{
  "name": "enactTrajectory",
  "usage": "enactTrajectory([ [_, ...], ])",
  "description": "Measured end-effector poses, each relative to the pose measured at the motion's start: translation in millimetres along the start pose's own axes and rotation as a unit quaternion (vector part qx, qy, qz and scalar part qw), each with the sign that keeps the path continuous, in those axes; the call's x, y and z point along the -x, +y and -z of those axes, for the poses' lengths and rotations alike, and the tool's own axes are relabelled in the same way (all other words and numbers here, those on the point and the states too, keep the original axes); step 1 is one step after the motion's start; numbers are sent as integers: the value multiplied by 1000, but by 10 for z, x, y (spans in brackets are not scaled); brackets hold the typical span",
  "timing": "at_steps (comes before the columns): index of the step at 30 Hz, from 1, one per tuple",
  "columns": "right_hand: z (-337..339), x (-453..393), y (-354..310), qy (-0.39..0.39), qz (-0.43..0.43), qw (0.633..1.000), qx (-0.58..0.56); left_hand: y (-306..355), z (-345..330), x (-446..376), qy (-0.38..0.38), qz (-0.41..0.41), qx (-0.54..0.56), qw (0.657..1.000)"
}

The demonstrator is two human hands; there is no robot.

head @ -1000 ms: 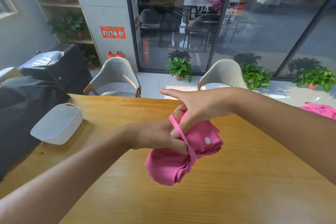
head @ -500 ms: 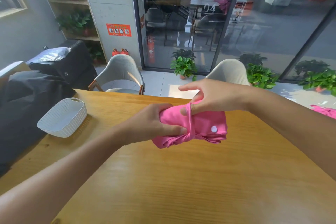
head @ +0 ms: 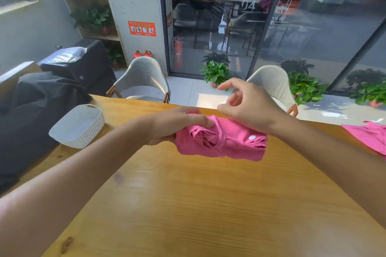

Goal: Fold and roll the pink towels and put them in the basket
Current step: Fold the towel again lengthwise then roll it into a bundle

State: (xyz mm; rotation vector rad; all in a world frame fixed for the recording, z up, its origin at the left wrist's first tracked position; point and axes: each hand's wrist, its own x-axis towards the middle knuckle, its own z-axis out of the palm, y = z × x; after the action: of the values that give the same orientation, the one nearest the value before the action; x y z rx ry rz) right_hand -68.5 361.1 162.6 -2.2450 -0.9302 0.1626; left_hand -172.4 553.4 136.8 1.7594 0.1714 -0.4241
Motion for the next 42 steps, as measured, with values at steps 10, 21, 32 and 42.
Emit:
enactTrajectory([
  [10,89,122,47,-279,43,953,113,-234,0,14,33,47,92,994],
  [21,-114,90,154,-231,0,973,-8,-328,-416,81,287,-178,54,940],
  [32,58,60,198,-269,-2,962,-35,-211,-199,97,224,-187,-9,956],
  [42,133,71,267,-301,20,953,4,-49,30,128,189,-257,-392,863],
])
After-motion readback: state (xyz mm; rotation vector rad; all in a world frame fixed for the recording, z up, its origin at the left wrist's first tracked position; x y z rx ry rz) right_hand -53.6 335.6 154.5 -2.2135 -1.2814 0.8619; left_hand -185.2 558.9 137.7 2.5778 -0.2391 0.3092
